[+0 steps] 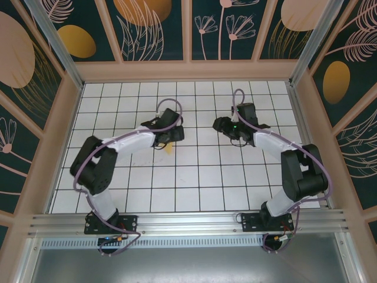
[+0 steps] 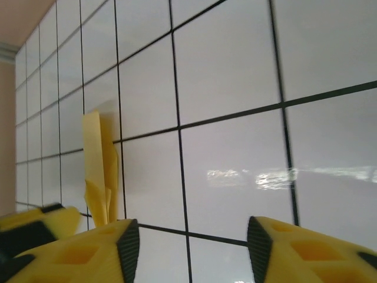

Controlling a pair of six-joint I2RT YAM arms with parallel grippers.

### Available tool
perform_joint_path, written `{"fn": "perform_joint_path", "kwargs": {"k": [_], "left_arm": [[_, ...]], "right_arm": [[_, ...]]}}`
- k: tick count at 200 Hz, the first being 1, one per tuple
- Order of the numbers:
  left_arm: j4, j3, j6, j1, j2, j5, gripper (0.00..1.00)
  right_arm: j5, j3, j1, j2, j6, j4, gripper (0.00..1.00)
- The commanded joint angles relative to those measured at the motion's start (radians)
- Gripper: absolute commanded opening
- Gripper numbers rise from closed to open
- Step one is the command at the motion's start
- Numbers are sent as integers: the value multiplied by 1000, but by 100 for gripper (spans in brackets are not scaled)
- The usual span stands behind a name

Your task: Fold a paper plane with a square sheet of paper (pick it up from the middle)

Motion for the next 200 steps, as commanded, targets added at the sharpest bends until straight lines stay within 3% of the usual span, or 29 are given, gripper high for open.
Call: {"fn": "perform_joint_path", "kwargs": {"k": [1, 37, 83, 166, 200], "left_arm": [[97, -64, -46, 52, -133, 8, 84], [97, -205, -102, 129, -271, -107, 97], [127, -342, -152, 199, -380, -120, 99], [141, -397, -159, 222, -398, -94, 98], [155, -395, -148, 223, -385, -67, 98]], "right_arm": [[35, 81, 117, 79, 28, -29, 42], [73, 228, 291, 234, 78, -37, 24], [52, 432, 419, 417, 86, -61, 19], [66, 609, 431, 609, 35, -186, 18], [42, 602, 410, 618, -145, -300, 19]]}}
